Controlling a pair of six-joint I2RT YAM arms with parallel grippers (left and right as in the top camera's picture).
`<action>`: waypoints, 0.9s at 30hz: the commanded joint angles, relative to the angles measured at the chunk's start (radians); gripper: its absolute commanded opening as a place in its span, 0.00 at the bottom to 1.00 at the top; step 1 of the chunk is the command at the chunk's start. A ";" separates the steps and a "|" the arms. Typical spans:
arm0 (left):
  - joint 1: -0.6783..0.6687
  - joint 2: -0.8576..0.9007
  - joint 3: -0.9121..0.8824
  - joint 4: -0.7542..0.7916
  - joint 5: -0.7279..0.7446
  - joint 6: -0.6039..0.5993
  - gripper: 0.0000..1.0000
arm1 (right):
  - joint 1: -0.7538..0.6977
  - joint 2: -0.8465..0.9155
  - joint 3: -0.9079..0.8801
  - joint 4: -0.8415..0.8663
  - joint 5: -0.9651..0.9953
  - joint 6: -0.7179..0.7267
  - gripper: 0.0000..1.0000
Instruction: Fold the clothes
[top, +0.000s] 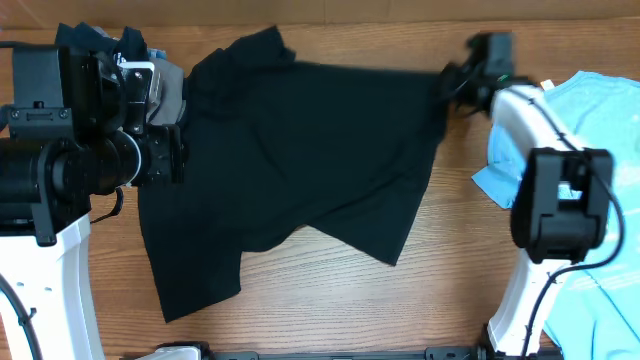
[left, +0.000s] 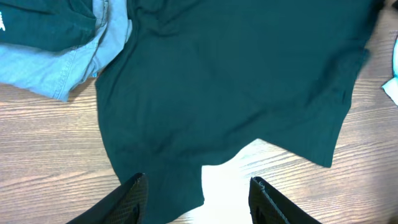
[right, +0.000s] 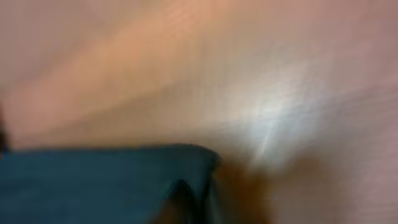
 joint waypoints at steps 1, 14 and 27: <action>-0.002 0.002 -0.003 0.004 0.007 0.005 0.56 | -0.050 -0.033 0.096 -0.011 -0.095 -0.006 0.68; -0.002 -0.020 0.007 -0.011 -0.069 0.038 0.57 | -0.091 -0.351 0.149 -0.545 -0.124 -0.091 0.92; 0.000 -0.082 0.023 -0.021 -0.206 -0.082 0.71 | 0.007 -0.569 0.079 -1.151 -0.086 -0.001 0.84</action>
